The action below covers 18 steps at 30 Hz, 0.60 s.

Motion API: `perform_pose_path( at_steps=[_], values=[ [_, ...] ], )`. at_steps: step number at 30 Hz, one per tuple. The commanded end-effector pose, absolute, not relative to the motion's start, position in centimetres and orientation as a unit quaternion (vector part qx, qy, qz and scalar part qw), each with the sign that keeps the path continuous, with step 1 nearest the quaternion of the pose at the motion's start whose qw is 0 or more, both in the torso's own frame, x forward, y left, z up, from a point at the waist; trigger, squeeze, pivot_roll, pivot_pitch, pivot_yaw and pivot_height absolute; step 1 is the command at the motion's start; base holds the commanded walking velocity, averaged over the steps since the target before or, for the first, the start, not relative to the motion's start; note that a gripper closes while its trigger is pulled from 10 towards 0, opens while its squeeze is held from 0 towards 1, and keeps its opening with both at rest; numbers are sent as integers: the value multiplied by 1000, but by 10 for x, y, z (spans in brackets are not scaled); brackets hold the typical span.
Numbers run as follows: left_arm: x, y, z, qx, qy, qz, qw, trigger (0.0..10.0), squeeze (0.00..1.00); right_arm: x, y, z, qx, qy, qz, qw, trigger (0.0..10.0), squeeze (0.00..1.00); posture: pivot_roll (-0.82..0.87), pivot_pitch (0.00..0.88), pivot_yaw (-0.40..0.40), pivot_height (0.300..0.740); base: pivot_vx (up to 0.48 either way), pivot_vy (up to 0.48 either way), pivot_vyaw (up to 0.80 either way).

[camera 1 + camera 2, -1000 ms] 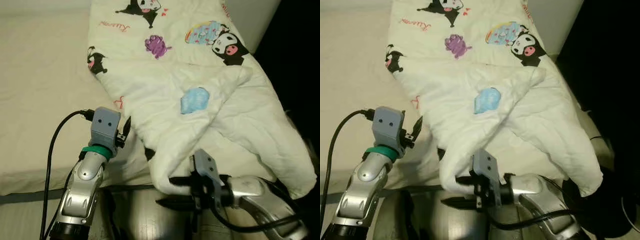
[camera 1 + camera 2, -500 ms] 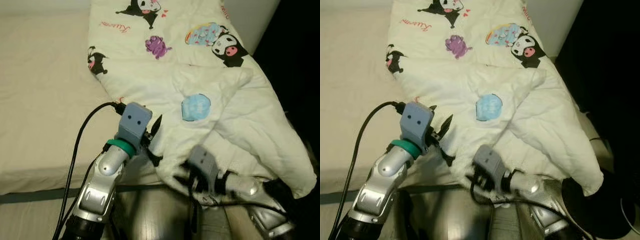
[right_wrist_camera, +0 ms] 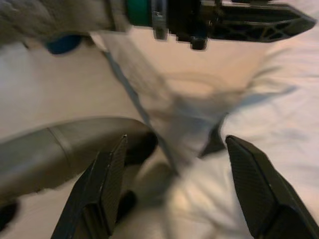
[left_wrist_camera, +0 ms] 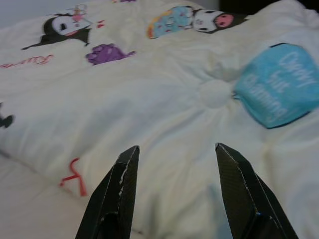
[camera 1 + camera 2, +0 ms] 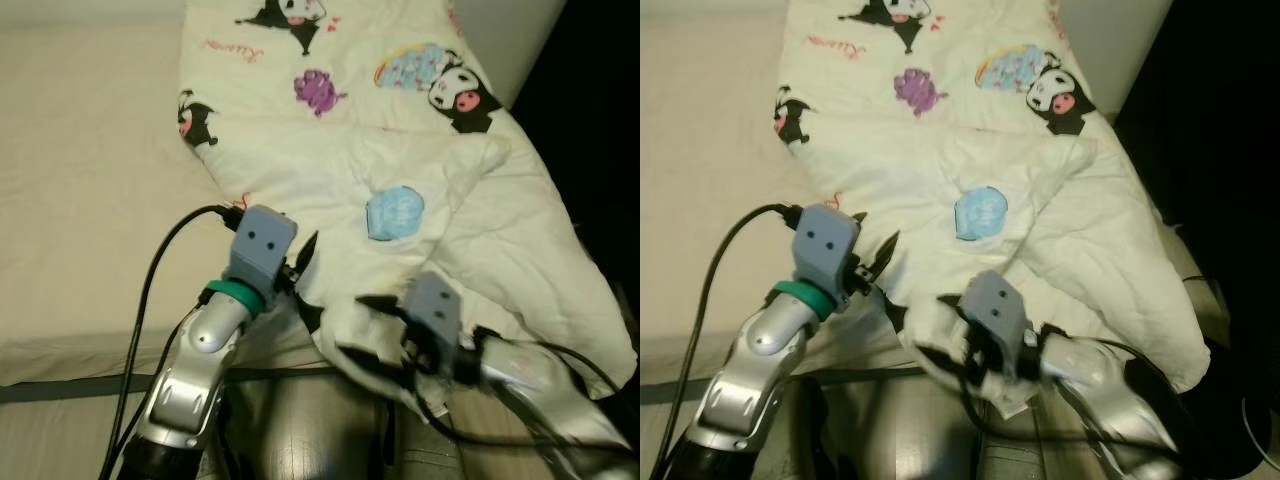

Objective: Clean up the room

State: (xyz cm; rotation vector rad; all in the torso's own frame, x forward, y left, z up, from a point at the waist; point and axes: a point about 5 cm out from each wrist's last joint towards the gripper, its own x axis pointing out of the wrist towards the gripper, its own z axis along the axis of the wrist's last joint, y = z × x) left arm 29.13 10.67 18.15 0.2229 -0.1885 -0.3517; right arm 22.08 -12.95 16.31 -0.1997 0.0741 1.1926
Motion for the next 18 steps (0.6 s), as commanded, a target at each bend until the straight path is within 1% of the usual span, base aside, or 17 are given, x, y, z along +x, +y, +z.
perform_pose_path(
  at_steps=[1, 3, 4, 6, 7, 8, 9, 11, 12, 13, 14, 15, 16, 18],
  values=[
    [289, 109, 177, 102, -81, -175, 976, 10000, 0, 212, -132, 165, -57, 48, 567, 821, 10000, 0, -89, 185, 59, 515, 0, 0, 0],
    [289, 109, 177, 101, -79, -174, 976, 10000, 0, 209, -134, 166, -46, 56, 566, 821, 10000, 0, -89, 185, 59, 515, 0, 0, 0],
    [289, 110, 176, 100, -78, -173, 977, 10000, 0, 205, -137, 161, -48, 72, 557, 826, 10000, 0, -98, 184, 56, 515, 0, 0, 0],
    [289, 110, 175, 99, -77, -173, 977, 10000, 0, 202, -142, 154, -89, 65, 526, 844, 10000, 0, -98, 184, 56, 515, 0, 0, 0],
    [290, 110, 175, 99, -77, -173, 977, 10000, 0, 211, -146, 156, -95, 36, 476, 874, 10000, 0, -98, 184, 56, 515, 0, 0, 0],
    [290, 110, 175, 99, -77, -173, 977, 10000, 0, 211, -146, 156, -95, 36, 476, 874, 10000, 0, -98, 184, 56, 515, 0, 0, 0],
    [290, 109, 175, 97, -77, -172, 977, 10000, 0, 224, -152, 162, -88, -2, 409, 908, 10000, 0, -112, 180, 58, 515, 0, 0, 0],
    [290, 109, 175, 97, -77, -172, 977, 10000, 0, 224, -152, 162, -88, -2, 409, 908, 10000, 0, -112, 180, 58, 515, 0, 0, 0],
    [290, 108, 175, 93, -77, -175, 977, 10000, 0, 241, -160, 174, -88, -60, 304, 947, 10000, 0, -123, 173, 63, 515, 0, 0, 0],
    [289, 107, 175, 95, -76, -181, 976, 10000, 0, 253, -170, 182, -100, -108, 193, 970, 10000, 0, -129, 164, 68, 515, 0, 0, 0],
    [289, 107, 175, 95, -76, -181, 976, 10000, 0, 253, -170, 182, -100, -108, 193, 970, 10000, 0, -129, 164, 68, 515, 0, 0, 0],
    [288, 105, 174, 104, -76, -191, 973, 10000, 0, 259, -178, 188, -110, -140, 112, 978, 10000, 0, -129, 164, 68, 515, 0, 0, 0],
    [286, 104, 173, 121, -75, -204, 969, 10000, 0, 261, -185, 190, -111, -154, 51, 980, 10000, 0, -129, 164, 68, 515, 0, 0, 0],
    [286, 104, 173, 121, -75, -204, 969, 10000, 0, 261, -185, 190, -111, -154, 51, 980, 10000, 0, -129, 164, 68, 515, 0, 0, 0]
  ],
)
